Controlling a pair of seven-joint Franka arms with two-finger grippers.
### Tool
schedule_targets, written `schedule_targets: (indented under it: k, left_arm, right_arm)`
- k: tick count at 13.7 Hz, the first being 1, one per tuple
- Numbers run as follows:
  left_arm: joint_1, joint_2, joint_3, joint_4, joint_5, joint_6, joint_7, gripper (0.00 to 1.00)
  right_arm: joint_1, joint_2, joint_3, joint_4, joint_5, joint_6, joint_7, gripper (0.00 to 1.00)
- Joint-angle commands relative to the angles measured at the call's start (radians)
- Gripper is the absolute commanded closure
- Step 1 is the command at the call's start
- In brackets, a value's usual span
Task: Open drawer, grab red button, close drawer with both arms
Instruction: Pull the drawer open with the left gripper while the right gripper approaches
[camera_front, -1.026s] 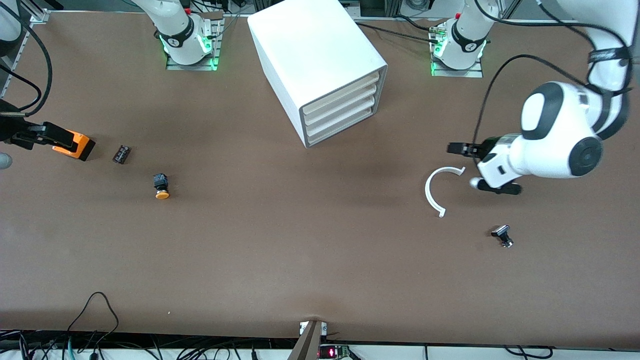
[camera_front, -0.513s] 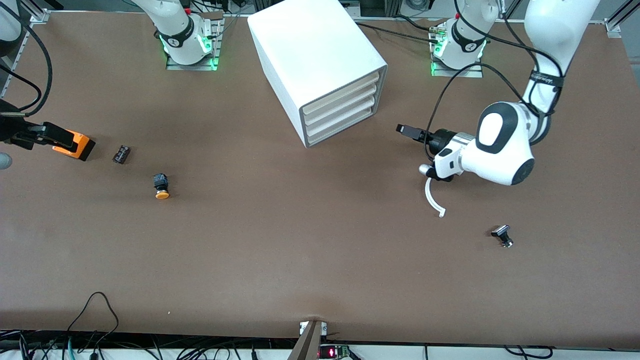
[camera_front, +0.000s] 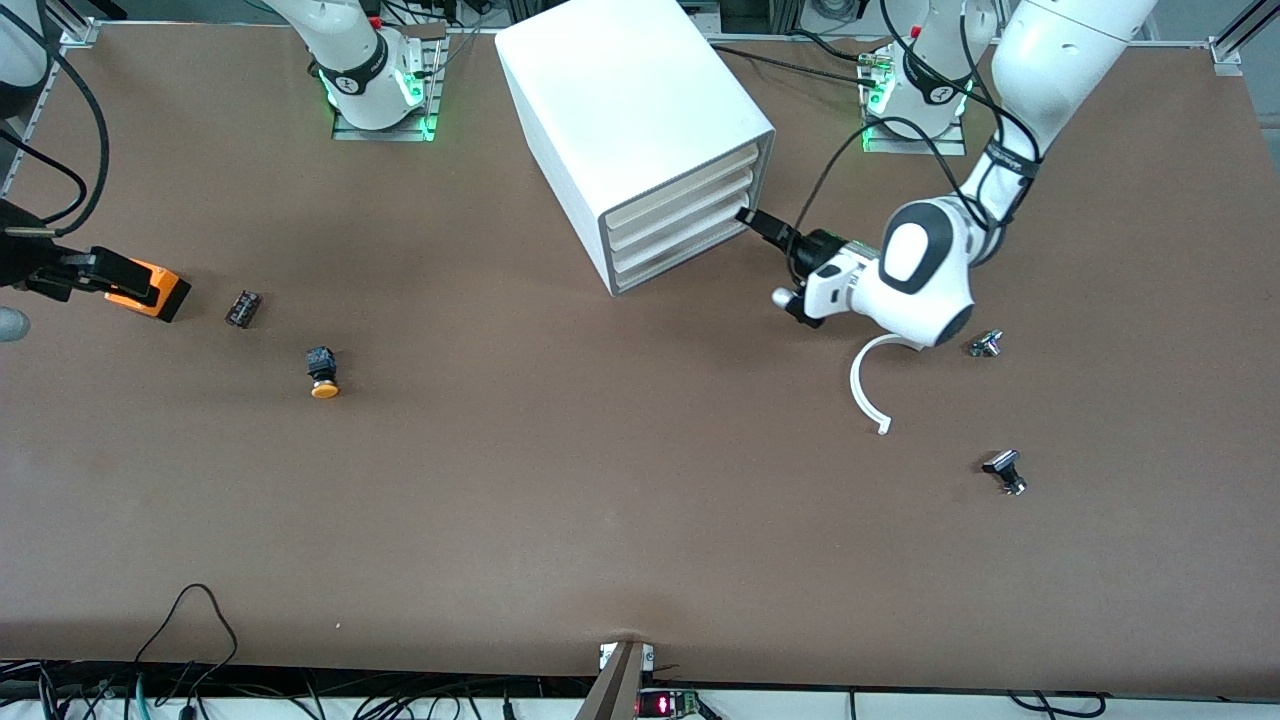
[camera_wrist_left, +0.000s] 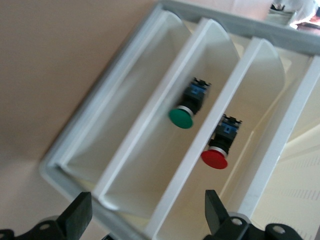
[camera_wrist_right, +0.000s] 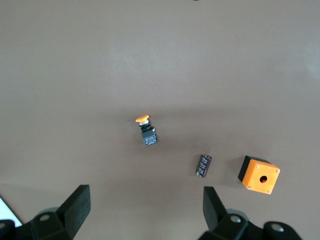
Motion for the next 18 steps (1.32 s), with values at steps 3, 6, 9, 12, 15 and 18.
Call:
schedule_targets:
  k: [3, 6, 9, 12, 15, 18]
  left_arm:
    - [0.007, -0.027, -0.049, -0.047, -0.041, 0.029, 0.077, 0.10]
    - [0.006, -0.037, -0.118, -0.124, -0.136, 0.116, 0.129, 0.10]
    - [-0.002, -0.040, -0.161, -0.150, -0.150, 0.182, 0.129, 0.24]
    - [-0.002, -0.040, -0.161, -0.153, -0.139, 0.187, 0.141, 1.00]
    - [0.006, -0.040, -0.154, -0.152, -0.132, 0.187, 0.141, 1.00]
    - [0.021, -0.047, -0.099, -0.132, -0.128, 0.187, 0.137, 1.00]
  right_arm:
    - [0.010, 0.002, 0.004, -0.008, 0.000, 0.027, 0.015, 0.00]
    - [0.010, 0.014, 0.003, -0.010, 0.002, 0.040, 0.015, 0.00]
    - [0.011, 0.034, 0.003, -0.010, 0.002, 0.069, 0.015, 0.00]
    - [0.011, 0.045, 0.004, -0.016, 0.003, 0.083, 0.005, 0.00]
    - [0.031, 0.042, 0.004, -0.016, 0.003, 0.072, 0.008, 0.00]
    - [0.033, 0.042, 0.004, -0.014, 0.003, 0.080, 0.008, 0.00]
